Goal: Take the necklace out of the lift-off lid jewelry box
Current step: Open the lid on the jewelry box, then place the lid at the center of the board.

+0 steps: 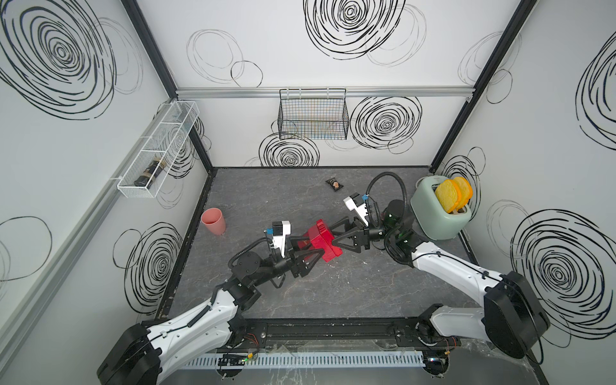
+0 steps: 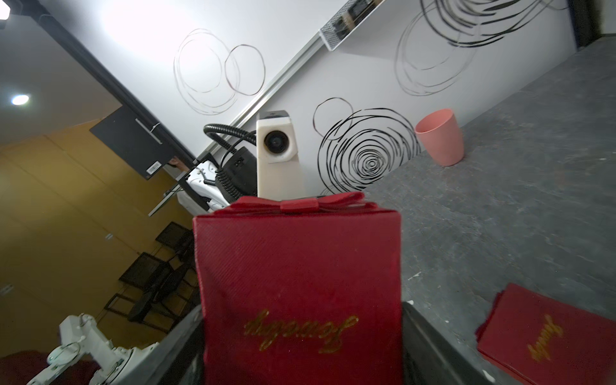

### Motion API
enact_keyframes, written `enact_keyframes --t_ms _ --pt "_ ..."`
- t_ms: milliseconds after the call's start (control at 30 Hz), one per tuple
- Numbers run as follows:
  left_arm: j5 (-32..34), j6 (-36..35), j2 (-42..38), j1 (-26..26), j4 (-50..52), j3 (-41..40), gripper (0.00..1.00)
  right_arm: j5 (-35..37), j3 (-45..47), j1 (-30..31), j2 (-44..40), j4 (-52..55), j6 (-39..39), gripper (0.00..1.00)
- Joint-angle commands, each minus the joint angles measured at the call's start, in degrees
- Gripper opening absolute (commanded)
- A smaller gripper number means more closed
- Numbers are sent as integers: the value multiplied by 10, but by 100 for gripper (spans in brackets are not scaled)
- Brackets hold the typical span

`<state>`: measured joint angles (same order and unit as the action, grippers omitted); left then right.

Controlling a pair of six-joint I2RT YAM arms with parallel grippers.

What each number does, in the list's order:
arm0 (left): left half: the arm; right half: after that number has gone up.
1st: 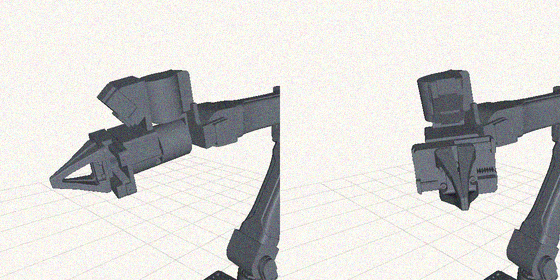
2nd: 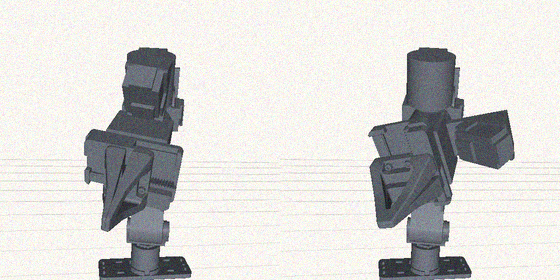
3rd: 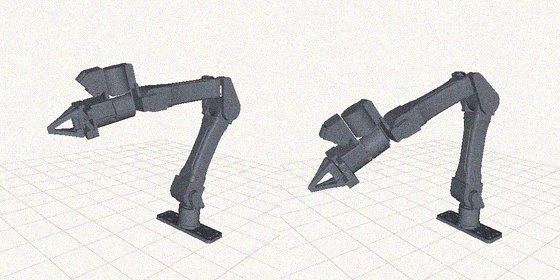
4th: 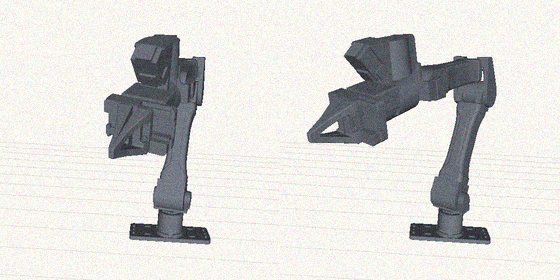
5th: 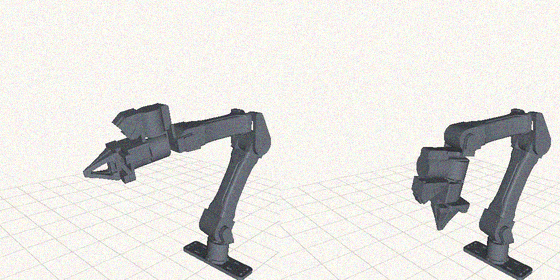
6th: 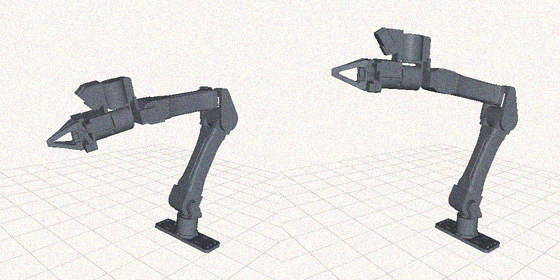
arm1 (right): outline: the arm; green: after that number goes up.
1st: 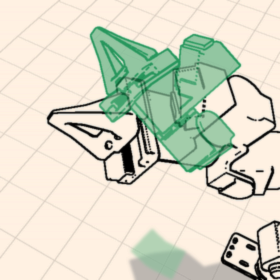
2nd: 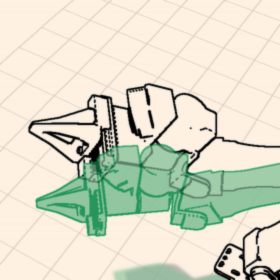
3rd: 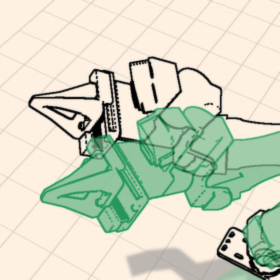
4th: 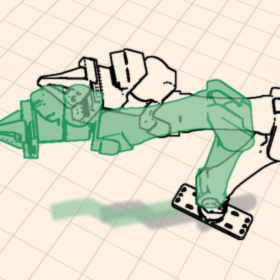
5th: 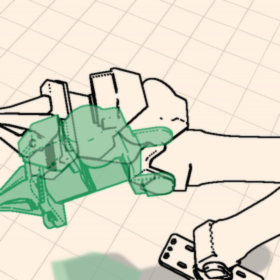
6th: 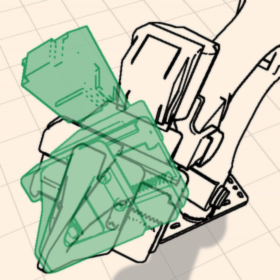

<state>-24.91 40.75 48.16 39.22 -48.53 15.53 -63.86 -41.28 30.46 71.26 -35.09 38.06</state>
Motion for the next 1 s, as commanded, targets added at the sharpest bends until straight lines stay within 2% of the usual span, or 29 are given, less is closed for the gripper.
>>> enact_keyframes --t_ms 0,67,133,200,300,467,733,967 --pt "-16 2 -10 -6 -31 2 58 70 -11 -23 -45 116 -77 64" --pt "-21 2 -10 -7 -31 0 58 175 -30 -24 -62 235 -140 65" --pt "-25 0 -9 -7 -32 0 58 284 -24 -22 -71 286 -194 64" --pt "-32 0 -7 -7 -37 -3 58 409 -4 -22 -71 317 -209 63" --pt "-40 0 -5 -7 -39 -5 58 506 6 -26 -38 365 -217 62" --pt "-46 -3 1 -7 -37 -7 58 563 10 -35 45 389 -204 63" --pt "-51 -14 12 -7 -26 -9 59 635 -51 -47 185 457 -183 68" --pt "-67 -17 23 -7 -28 -6 59 676 -52 -46 179 475 -183 91"
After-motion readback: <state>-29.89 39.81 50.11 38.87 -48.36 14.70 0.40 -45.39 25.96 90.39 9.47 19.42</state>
